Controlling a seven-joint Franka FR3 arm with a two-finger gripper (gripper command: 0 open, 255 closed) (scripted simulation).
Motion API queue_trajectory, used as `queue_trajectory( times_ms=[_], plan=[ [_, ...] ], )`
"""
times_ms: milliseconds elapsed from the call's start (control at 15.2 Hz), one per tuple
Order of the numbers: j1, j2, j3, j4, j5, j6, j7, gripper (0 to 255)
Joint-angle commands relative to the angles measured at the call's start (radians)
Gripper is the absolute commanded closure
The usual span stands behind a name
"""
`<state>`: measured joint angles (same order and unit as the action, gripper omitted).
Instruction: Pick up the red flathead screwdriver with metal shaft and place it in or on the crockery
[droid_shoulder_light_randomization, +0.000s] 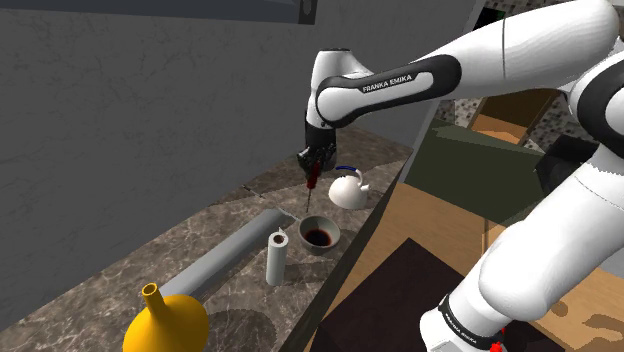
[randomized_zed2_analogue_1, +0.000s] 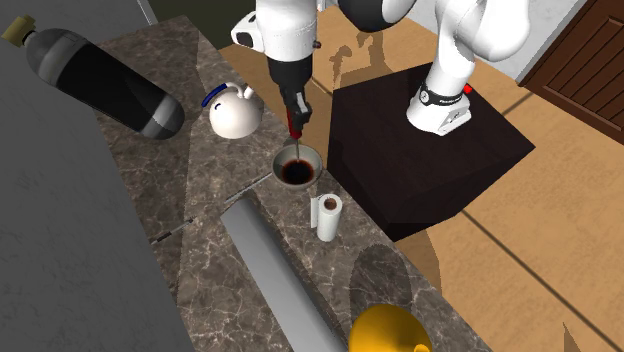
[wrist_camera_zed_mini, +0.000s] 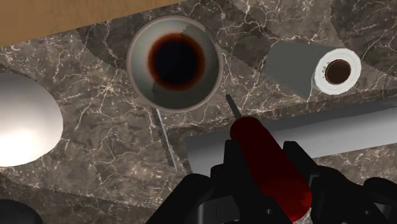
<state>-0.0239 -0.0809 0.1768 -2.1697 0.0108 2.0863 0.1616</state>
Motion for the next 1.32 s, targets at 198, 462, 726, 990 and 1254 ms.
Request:
queue_trajectory(
  times_ms=[198,462,726,990,1254],
  plan=[
    [-0.052,-0.079,-0.067,-0.040,0.003,-0.038,-0.122,255],
    [-0.064,-0.080,-0.084,-0.073,0.000,-0.007,-0.150,255],
    [-0.064,-0.058,-0.083,-0.106,-0.001,0.048,-0.148,255],
    [-0.064,-0.033,-0.082,-0.136,-0.004,0.103,-0.146,255],
    [-0.064,-0.005,-0.081,-0.163,-0.007,0.158,-0.144,255]
  ],
)
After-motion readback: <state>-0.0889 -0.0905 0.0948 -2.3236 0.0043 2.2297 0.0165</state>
